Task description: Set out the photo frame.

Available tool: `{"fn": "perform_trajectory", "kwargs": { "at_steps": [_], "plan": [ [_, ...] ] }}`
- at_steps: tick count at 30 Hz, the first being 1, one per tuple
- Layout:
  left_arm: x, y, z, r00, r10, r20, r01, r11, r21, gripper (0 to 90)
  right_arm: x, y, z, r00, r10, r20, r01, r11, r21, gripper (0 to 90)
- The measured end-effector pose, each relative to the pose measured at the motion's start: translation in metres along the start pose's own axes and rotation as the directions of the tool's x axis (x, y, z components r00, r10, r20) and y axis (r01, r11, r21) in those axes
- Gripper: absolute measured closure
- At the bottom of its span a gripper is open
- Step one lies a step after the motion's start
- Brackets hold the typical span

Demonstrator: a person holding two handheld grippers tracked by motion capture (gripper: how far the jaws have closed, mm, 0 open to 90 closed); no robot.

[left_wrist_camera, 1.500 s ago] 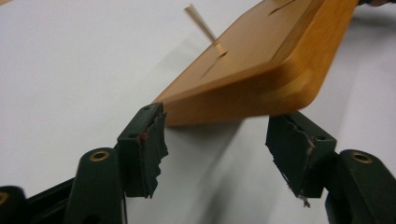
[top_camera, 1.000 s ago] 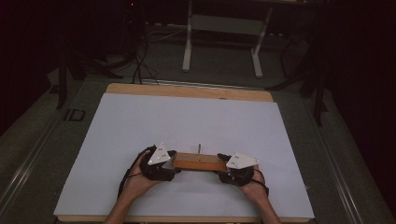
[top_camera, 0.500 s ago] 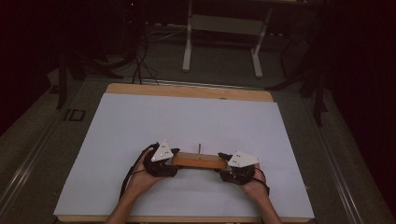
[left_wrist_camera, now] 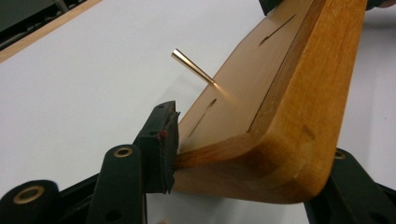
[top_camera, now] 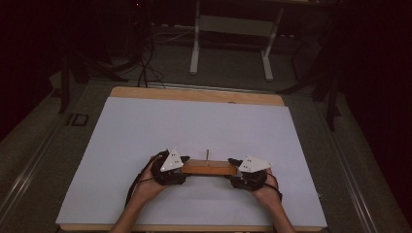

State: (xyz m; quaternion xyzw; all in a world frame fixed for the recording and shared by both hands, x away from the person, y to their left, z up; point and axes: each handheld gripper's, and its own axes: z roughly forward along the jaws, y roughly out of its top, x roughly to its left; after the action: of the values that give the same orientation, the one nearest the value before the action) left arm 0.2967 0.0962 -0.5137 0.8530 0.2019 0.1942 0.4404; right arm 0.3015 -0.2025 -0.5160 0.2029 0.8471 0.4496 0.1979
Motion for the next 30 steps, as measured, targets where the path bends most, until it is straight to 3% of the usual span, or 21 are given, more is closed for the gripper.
{"fn": "perform_trajectory", "kwargs": {
  "at_steps": [6,10,18,30],
  "plan": [
    [-0.003,0.003,0.000,0.9986,0.043,-0.029,-0.042,0.9985,0.036,53.1,-0.001,0.001,0.001,1.0000,0.004,-0.001,-0.004,1.000,-0.001,47.6],
    [-0.001,0.004,0.000,0.9987,0.046,-0.023,-0.045,0.9982,0.038,54.6,-0.003,0.001,0.001,1.0000,0.005,-0.003,-0.005,1.000,-0.001,47.6],
    [0.005,0.005,-0.004,0.9997,0.026,-0.004,-0.026,0.9993,0.026,58.7,-0.012,0.007,0.005,0.9995,0.023,-0.019,-0.024,1.000,-0.013,46.4],
    [0.015,0.003,-0.008,0.9993,-0.035,0.012,0.034,0.9992,0.021,59.5,-0.018,0.011,0.009,0.9952,0.079,-0.058,-0.082,0.996,-0.037,49.7]
  ]
}}
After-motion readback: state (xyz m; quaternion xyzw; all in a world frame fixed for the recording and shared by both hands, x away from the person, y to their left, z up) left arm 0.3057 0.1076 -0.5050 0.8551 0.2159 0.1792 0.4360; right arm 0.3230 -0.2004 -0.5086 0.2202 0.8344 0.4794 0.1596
